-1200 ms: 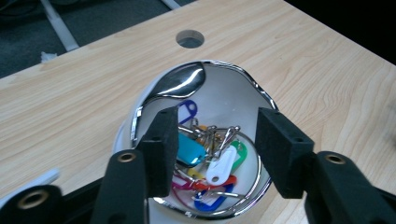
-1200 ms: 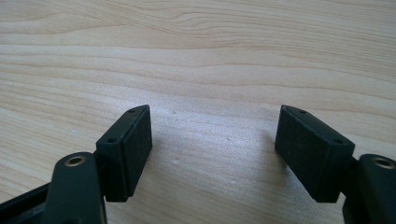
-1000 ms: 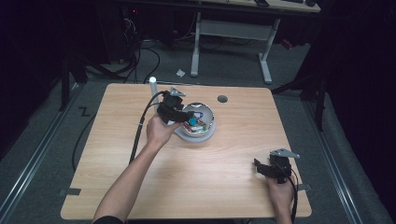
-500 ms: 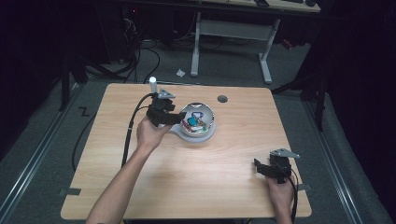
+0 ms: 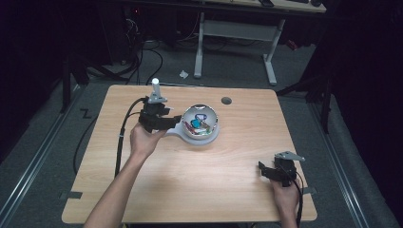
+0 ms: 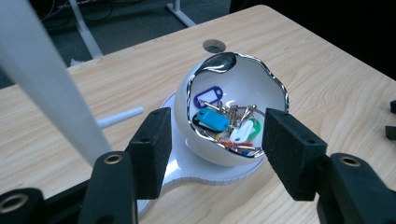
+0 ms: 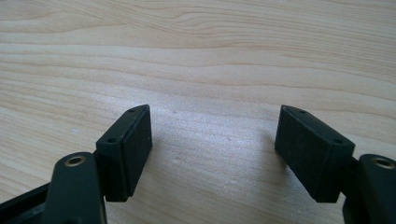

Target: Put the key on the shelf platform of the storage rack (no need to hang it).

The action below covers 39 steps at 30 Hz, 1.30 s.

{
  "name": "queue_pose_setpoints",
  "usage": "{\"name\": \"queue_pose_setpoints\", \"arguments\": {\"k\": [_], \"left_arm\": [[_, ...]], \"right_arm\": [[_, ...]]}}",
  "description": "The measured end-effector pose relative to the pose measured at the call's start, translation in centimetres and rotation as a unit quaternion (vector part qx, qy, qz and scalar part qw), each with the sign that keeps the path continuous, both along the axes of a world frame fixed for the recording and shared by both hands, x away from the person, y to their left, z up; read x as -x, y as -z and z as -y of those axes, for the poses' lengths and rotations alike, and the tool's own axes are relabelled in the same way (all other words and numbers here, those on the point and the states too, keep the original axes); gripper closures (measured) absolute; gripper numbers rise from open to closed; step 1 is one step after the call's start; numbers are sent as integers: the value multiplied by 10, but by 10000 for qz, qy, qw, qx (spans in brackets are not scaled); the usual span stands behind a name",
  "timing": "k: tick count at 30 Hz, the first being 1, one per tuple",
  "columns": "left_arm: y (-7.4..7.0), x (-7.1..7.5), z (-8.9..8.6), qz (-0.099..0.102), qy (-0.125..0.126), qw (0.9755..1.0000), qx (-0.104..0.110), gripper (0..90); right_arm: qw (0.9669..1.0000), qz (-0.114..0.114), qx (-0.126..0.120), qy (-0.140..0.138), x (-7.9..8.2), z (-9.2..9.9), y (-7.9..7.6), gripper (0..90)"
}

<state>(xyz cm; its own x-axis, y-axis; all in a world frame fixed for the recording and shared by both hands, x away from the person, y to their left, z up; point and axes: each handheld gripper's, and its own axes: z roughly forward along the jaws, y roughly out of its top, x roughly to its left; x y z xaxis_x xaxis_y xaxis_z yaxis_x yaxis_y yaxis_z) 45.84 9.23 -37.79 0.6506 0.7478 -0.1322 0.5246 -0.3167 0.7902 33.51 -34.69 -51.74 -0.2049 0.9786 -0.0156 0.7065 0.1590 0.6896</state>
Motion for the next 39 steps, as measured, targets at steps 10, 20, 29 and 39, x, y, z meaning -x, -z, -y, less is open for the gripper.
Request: {"name": "queue_pose_setpoints", "arguments": {"k": [10, 20, 29, 39], "left_arm": [[-5, 11, -15, 17, -66, 9999, 116, 422], [-1, 19, -29, 15, -236, 9995, 207, 420], [-1, 29, -46, 32, -389, 9989, 244, 419], [3, 35, -56, 39, -529, 9983, 259, 418]], "right_arm": [[10000, -7, -8, 0, 0, 0, 0, 277], [10000, -12, -10, -2, 0, 0, 0, 277], [10000, -12, -8, -3, 0, -1, 0, 277], [10000, -13, -9, -2, 0, -1, 0, 277]]}}
